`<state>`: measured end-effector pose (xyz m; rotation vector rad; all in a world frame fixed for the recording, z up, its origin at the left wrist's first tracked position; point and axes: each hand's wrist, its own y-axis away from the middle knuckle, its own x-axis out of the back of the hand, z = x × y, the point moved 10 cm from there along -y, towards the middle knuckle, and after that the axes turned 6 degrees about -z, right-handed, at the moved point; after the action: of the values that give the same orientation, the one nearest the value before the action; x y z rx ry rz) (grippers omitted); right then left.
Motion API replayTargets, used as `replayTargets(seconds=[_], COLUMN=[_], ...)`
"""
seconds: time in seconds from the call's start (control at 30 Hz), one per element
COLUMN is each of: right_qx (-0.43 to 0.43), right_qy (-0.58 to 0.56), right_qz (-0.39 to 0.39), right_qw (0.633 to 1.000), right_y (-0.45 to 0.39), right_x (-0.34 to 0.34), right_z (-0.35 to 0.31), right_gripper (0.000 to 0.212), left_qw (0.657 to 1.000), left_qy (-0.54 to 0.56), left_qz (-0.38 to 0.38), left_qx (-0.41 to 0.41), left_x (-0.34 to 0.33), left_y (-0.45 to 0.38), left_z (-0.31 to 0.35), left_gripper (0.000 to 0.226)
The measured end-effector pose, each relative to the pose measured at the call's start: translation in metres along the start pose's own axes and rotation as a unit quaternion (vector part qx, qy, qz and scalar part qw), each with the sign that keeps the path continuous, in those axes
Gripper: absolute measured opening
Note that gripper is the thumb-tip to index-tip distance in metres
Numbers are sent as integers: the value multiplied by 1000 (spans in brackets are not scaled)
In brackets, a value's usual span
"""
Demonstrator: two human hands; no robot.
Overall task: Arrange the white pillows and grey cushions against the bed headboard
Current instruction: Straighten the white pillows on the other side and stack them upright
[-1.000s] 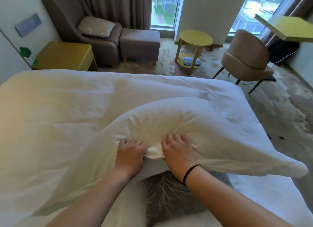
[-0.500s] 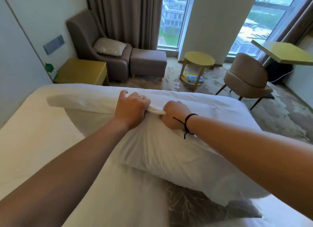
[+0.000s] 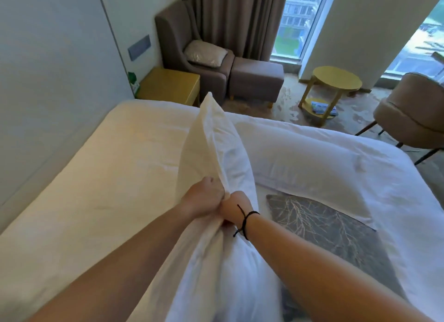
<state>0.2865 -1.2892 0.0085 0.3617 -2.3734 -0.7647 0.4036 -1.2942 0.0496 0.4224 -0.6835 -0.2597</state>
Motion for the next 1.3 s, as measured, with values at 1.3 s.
replayTargets(seconds=[1.3], right_qx=[542], right_qy=[649], right_qz=[-53], right_qw=[531], right_y=[12], right_x=[-99], right_z=[-97], right_gripper=[22], left_qw=[923], left_qy=[-166], left_qz=[242], left_qx=[248], left_x=[-12], left_y=[239], left_z=[-155], left_gripper=[23])
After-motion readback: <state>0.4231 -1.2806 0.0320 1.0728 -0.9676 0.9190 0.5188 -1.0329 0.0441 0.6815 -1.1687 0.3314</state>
